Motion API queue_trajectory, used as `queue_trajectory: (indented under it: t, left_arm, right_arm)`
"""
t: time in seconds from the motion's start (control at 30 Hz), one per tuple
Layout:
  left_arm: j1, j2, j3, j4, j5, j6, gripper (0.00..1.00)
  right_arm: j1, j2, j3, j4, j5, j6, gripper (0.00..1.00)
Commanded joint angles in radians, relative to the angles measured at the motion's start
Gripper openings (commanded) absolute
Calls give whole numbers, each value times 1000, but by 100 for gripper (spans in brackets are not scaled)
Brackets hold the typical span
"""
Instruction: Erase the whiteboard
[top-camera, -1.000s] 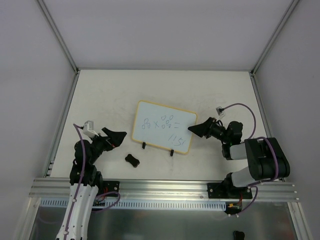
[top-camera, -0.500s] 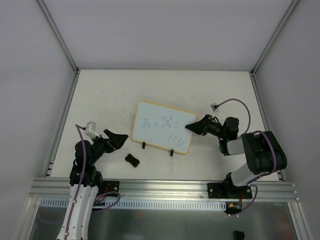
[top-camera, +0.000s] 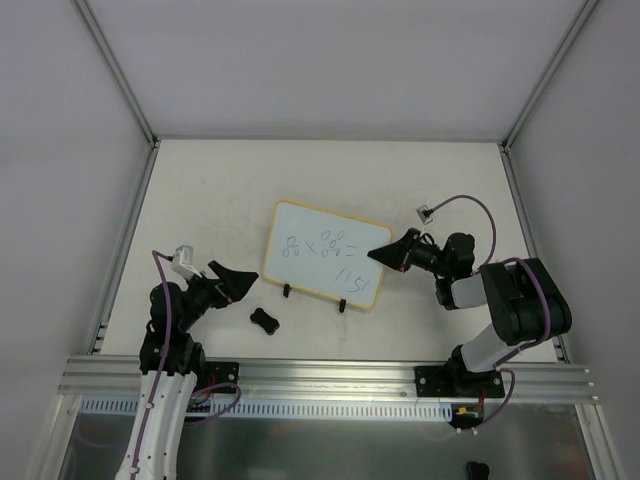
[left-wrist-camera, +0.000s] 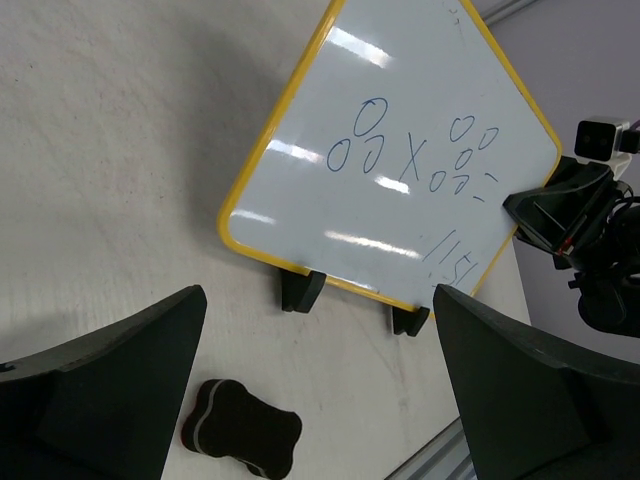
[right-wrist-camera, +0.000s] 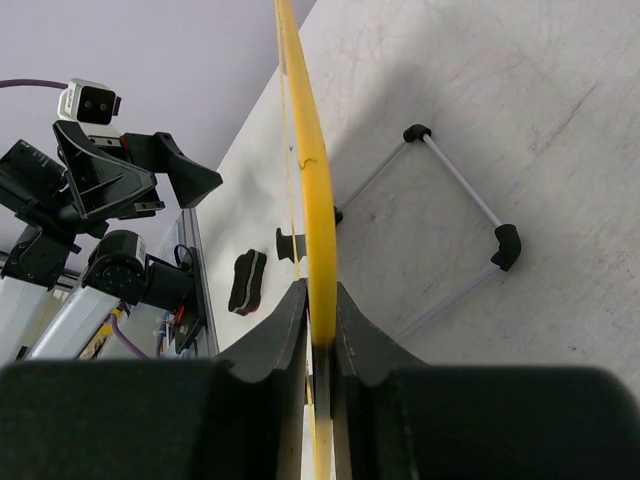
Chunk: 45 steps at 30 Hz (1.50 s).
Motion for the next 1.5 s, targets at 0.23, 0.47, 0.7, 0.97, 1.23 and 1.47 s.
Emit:
queue_trajectory:
  t: [0.23,0.47,0.7,0.97,1.23,1.47]
  left_arm:
    - [-5,2,-54,-45,63,-114,99]
    - [-25,79,-12,-129,17,-134,99]
    - [-94,209,167,-270,-118,-121,95]
    - [-175,470,630,-586,-212,97,98]
    - [-244,672,838,-769,-222,416,99]
    - [-464,918,876,-869,-333,466,99]
  right_arm:
    - [11,26,5,220,49,-144,4]
    - [18,55,4,222,34,-188,0]
    - [19,37,-7,222,43,-198,0]
    - [18,39,-7,220,44,-198,0]
    - [19,39,-7,220,43,-192,0]
    - [18,39,-5,220,41,-188,0]
